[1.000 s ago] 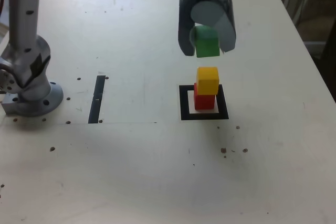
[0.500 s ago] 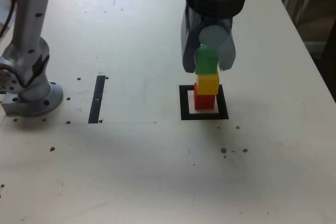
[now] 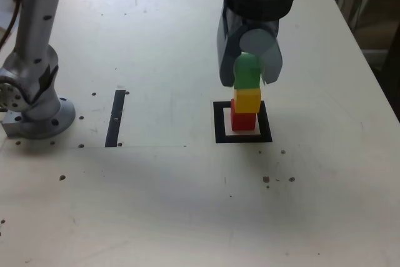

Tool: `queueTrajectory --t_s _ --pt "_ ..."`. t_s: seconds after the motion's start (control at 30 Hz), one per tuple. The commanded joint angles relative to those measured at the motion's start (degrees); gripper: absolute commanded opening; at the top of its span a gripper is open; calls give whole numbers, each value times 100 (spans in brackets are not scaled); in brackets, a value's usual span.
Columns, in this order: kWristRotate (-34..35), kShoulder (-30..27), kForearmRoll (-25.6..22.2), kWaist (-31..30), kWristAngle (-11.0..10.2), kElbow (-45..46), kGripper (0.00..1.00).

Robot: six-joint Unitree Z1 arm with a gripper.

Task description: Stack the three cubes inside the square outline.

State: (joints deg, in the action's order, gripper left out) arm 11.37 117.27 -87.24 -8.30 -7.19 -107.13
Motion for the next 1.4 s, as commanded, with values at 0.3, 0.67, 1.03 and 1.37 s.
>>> queueTrajectory --t_s 0.3,0.67,1.03,1.37 --pt "-135 110 22 144 55 -73 26" --pt "-208 274 19 144 62 -196 30" --pt "-269 330 -164 144 150 -202 64" --pt "-355 381 -177 146 84 -265 99"
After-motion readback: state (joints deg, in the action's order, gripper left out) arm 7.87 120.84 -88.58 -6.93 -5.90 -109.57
